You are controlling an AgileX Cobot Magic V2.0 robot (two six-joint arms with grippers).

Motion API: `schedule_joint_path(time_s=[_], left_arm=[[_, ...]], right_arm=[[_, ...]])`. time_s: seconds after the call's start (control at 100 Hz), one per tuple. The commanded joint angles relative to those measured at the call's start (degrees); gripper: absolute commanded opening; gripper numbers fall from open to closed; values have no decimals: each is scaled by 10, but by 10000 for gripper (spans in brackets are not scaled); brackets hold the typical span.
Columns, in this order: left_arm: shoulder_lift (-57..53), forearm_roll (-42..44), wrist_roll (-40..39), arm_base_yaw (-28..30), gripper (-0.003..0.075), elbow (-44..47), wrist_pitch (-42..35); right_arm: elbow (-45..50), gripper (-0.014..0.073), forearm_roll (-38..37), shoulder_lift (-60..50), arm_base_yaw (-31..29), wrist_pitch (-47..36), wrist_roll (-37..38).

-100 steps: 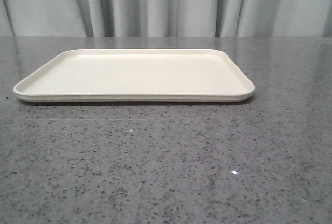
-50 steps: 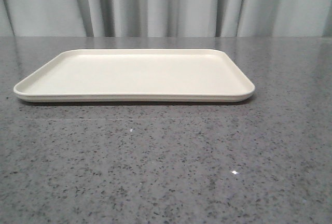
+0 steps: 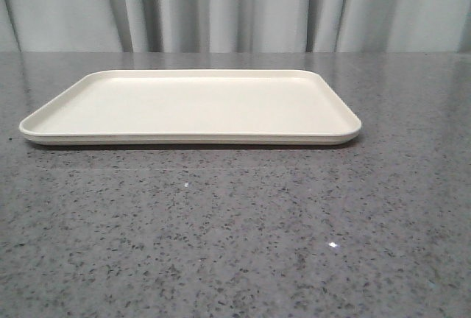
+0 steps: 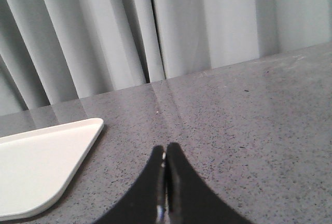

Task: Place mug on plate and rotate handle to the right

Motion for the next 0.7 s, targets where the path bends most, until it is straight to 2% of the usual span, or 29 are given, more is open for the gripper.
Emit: schedule_joint_path(time_s=[0.0,0.69], left_arm=[[-16,-4,1,1,-20,4,-38],[-16,-13,-16,1,-20,4,-39]], right_arm=[[-1,-58,2,-11,1,-33,-4],[-1,-58,3,-11,1,-27,-4]])
